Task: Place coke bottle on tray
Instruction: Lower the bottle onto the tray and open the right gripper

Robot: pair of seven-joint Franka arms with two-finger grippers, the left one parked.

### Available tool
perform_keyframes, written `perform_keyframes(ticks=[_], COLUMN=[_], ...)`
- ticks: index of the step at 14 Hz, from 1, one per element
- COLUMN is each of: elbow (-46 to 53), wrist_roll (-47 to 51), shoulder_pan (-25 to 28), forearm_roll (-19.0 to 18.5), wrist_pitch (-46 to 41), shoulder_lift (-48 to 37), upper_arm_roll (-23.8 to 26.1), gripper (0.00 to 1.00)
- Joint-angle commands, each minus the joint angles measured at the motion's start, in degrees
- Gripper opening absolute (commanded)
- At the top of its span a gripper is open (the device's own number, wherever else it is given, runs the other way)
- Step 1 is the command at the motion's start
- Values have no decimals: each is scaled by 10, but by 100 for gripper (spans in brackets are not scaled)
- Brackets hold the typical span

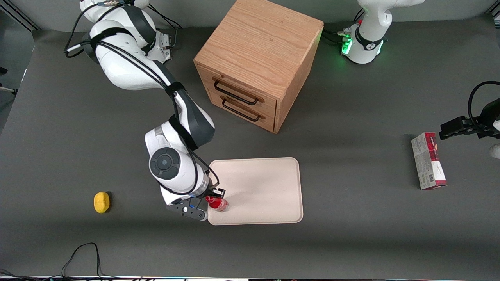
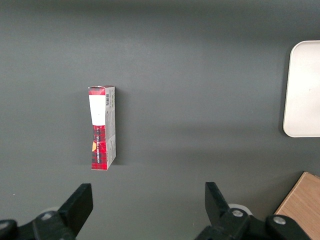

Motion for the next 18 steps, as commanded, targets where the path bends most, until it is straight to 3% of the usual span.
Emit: perform_keyframes(ticks=[1,3,4,5,6,18], elbow=[10,10,10,10,10,9], wrist_roll=[17,16,16,16,18,37], shoulder_pan=[5,5,5,5,5,4], forearm_roll=[-18,-22,-22,-22,-23,-30], wrist_pitch=[13,14,14,15,17,26], shoulder_lift=[7,7,7,7,7,6], upper_arm_roll=[-3,-3,-3,-3,-3,-4], gripper=[0,0,7,38,99,100])
